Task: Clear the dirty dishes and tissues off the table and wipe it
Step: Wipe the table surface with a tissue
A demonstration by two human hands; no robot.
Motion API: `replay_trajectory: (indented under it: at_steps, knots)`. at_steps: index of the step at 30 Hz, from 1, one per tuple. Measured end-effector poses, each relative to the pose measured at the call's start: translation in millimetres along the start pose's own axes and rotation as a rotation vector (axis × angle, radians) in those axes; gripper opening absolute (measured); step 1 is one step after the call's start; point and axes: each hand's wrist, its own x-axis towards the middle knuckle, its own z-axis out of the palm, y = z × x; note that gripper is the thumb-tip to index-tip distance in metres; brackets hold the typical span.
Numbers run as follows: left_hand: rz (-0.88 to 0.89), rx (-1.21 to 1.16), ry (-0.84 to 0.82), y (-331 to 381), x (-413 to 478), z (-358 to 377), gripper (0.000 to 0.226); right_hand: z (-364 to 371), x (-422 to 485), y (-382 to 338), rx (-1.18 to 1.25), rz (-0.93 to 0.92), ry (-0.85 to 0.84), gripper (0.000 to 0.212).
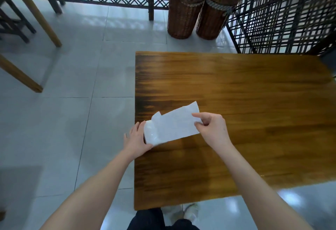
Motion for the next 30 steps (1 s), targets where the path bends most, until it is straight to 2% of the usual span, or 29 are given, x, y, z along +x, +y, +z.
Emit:
replay_trajectory:
  at_steps: [4, 11, 19, 24, 30]
  knots:
    - [0.005, 0.006, 0.049, 21.1, -10.4, -0.7, 0.106, -26.7, -2.1, 33.1, -0.001, -0.004, 0.022, 0.03]
    - [0.103, 0.089, 0.141, 79.5, -43.4, 18.4, 0.1, -71.3, -8.4, 110.6, 0.021, 0.041, 0.006, 0.031]
    - [0.072, 0.132, 0.114, 139.2, -76.1, 70.8, 0.098, -114.7, -26.8, 205.3, 0.015, 0.097, -0.009, 0.031]
    - [0.062, 0.093, 0.074, 184.9, -80.9, 99.4, 0.095, -147.0, -34.2, 261.4, 0.0, 0.163, 0.058, 0.032]
    - [0.142, 0.114, -0.015, 237.6, -75.7, 125.2, 0.093, -184.2, -36.6, 316.8, -0.029, 0.263, 0.137, 0.034]
